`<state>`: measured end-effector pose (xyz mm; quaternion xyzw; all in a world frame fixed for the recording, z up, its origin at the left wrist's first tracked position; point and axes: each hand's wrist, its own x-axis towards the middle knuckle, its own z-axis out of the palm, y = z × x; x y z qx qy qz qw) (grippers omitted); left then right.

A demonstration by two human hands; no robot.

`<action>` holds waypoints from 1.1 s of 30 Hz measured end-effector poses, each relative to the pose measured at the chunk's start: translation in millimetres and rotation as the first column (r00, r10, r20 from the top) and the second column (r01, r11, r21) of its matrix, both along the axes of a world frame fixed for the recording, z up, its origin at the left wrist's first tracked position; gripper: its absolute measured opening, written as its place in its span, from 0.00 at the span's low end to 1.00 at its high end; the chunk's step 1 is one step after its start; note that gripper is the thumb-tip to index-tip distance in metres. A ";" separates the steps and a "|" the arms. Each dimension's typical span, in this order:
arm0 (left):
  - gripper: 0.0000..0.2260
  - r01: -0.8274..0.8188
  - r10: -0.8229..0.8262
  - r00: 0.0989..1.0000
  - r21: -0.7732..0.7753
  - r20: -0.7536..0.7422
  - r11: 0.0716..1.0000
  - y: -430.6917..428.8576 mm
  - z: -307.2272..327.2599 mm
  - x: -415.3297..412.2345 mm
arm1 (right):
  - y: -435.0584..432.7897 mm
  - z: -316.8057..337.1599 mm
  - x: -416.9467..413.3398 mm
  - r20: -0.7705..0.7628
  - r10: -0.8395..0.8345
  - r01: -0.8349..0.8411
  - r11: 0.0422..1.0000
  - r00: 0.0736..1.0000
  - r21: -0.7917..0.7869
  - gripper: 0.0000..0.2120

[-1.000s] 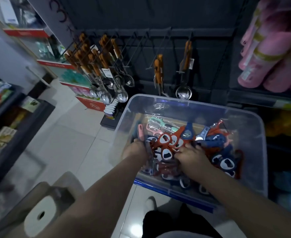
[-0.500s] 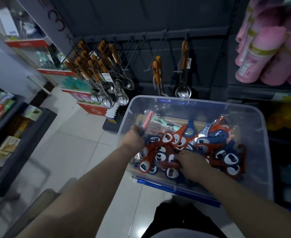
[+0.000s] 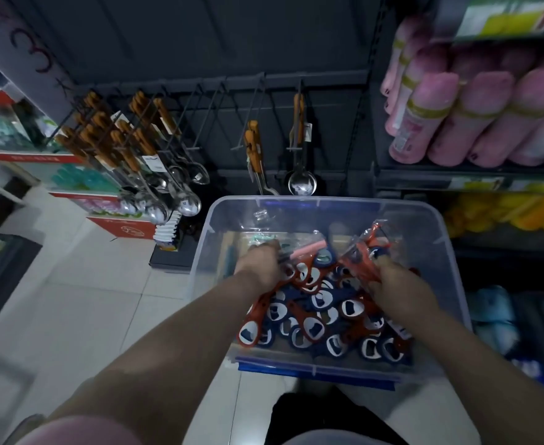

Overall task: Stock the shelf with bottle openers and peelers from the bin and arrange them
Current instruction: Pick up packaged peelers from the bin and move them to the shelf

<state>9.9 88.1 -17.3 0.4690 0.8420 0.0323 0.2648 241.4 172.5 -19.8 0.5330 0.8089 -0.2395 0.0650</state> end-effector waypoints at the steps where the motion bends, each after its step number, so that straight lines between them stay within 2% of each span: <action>1: 0.08 0.032 -0.033 0.999 -0.004 -0.021 0.999 6.7 -0.6 0.4 | 0.0 -1.3 2.0 0.022 0.003 -0.003 1.000 1.000 -0.017 0.09; 4: 0.15 0.092 -0.094 0.993 -0.042 -0.070 0.995 23.7 -5.6 -1.3 | 0.1 -5.1 4.1 0.050 0.017 -0.014 0.998 0.999 -0.060 0.09; 6: 0.19 0.150 -0.160 0.983 -0.104 -0.088 0.983 31.8 -11.6 -5.6 | -0.9 -7.2 3.2 0.034 -0.007 0.010 0.997 0.999 -0.073 0.06; 9: 0.24 0.221 -0.245 0.961 -0.179 -0.127 0.959 37.5 -24.2 -15.0 | -1.6 -7.4 -1.1 0.014 -0.042 0.043 0.995 0.999 -0.095 0.08; 14: 0.19 0.282 -0.368 0.882 -0.295 -0.295 0.913 45.7 -31.3 -27.3 | 2.5 -8.9 -12.2 -0.020 -0.032 0.030 0.995 0.999 -0.093 0.08; 16: 0.19 0.297 -0.400 0.862 -0.330 -0.310 0.896 43.1 -29.9 -31.6 | 3.7 -10.3 -19.0 -0.034 -0.031 0.027 0.994 0.999 -0.107 0.07; 18: 0.17 0.287 -0.362 0.906 -0.307 -0.222 0.907 36.1 -30.1 -36.5 | 4.4 -12.4 -25.5 -0.060 -0.035 0.029 0.994 0.998 -0.104 0.07; 21: 0.11 0.208 -0.207 0.978 -0.259 0.029 0.943 23.5 -21.6 -43.6 | 6.4 -14.4 -36.2 -0.110 -0.032 0.023 0.996 0.993 -0.082 0.06; 24: 0.09 0.103 -0.052 0.975 -0.230 0.217 0.968 12.0 -7.6 -45.5 | 6.3 -13.7 -49.3 -0.146 -0.022 0.015 0.999 0.989 -0.050 0.06; 27: 0.05 -0.092 0.116 0.924 -0.082 0.363 0.992 2.8 3.6 -42.8 | 2.4 -12.2 -58.6 -0.131 -0.049 0.045 0.998 0.990 -0.032 0.05; 30: 0.07 -0.242 0.200 0.908 0.072 0.368 0.968 -3.6 10.1 -44.1 | -1.5 -12.4 -58.4 -0.139 -0.062 0.057 0.997 0.988 -0.046 0.04; 33: 0.11 -0.301 0.240 0.913 0.147 0.329 0.942 -13.7 14.6 -41.7 | -5.8 -10.2 -58.7 -0.192 0.052 -0.062 0.997 0.980 -0.048 0.08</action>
